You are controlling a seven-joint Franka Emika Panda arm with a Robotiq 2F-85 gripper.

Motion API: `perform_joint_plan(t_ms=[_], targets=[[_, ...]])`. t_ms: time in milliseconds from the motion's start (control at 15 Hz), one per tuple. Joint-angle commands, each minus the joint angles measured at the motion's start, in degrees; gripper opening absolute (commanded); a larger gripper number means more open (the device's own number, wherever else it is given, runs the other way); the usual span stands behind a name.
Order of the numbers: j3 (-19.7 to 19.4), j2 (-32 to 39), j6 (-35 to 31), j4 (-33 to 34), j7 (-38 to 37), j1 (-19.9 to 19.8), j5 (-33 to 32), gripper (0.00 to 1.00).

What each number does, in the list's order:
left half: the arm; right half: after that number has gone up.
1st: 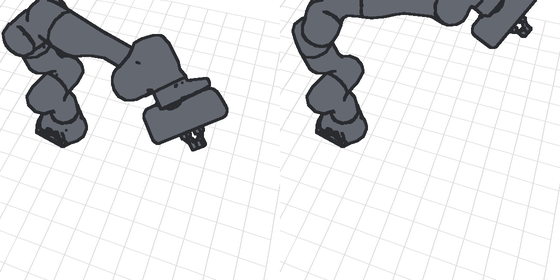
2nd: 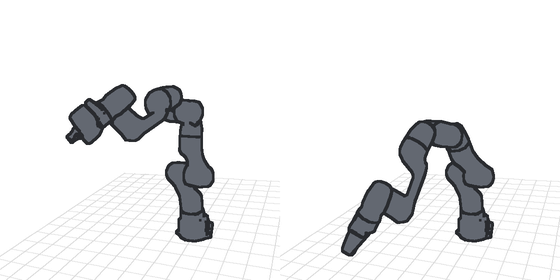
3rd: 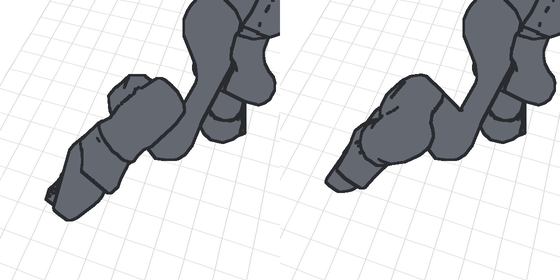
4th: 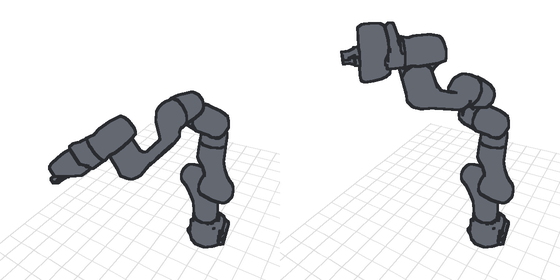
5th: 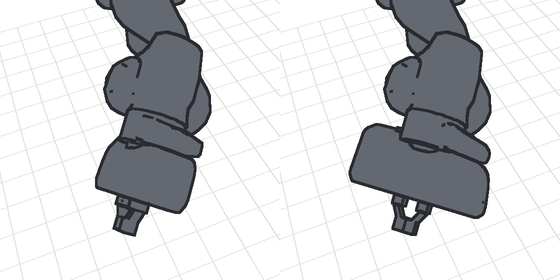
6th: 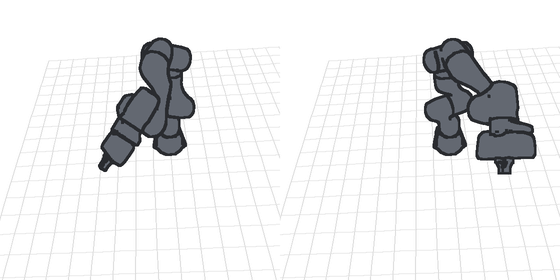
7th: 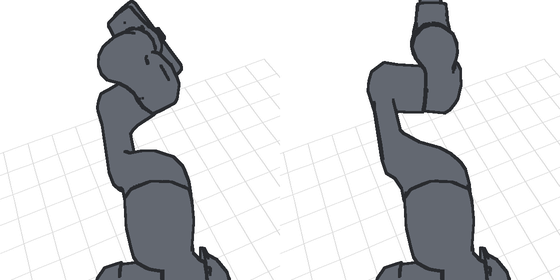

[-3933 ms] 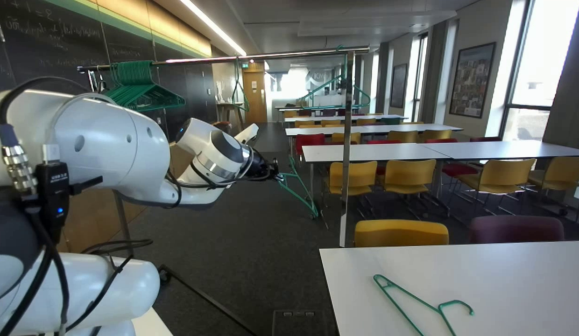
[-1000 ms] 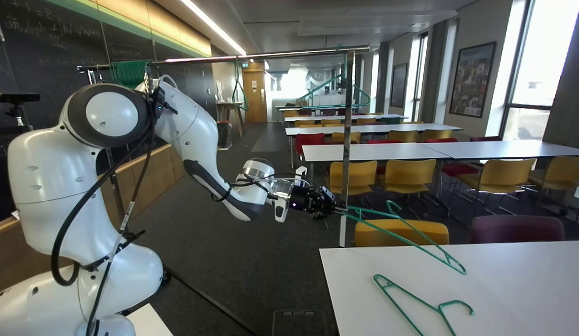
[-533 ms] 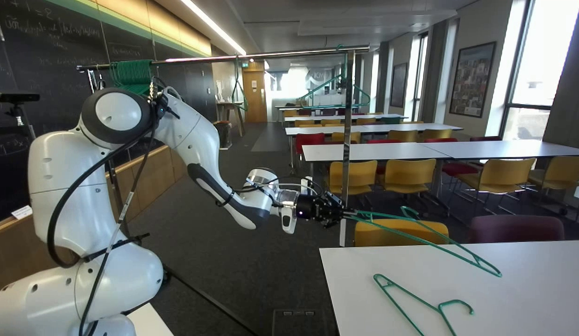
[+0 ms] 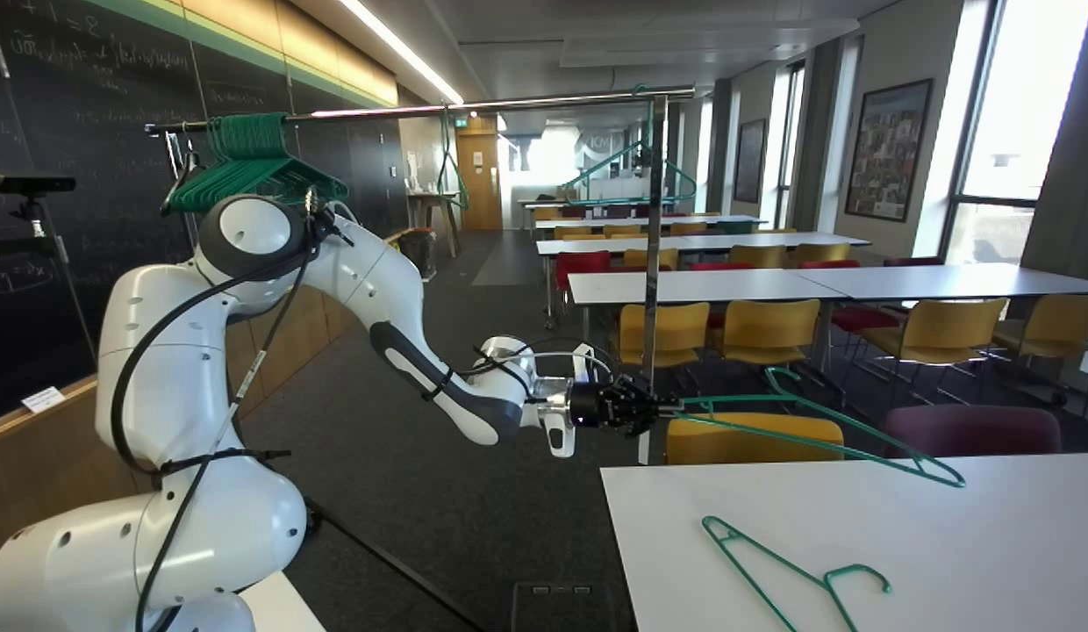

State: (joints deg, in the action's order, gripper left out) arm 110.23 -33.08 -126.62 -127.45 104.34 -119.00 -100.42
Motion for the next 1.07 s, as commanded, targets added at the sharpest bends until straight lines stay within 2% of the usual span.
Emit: perform_joint_plan(t_ms=[0, 267, 467, 733, 1000], targets=[[3.05, -5.26, -3.17, 3.47, -4.89, -4.61, 3.06, 0.02], [5.27, -4.15, -13.09, 4.2, -4.45, -7.25, 10.78, 0.02], [4.89, -5.56, -18.71, 5.05, -5.41, -7.39, 13.08, 0.02], [3.92, -8.18, -20.87, 5.84, -6.89, -6.94, 11.85, 0.02], [3.99, -11.67, -19.09, 5.55, -3.9, -6.91, 11.21, 0.02]])
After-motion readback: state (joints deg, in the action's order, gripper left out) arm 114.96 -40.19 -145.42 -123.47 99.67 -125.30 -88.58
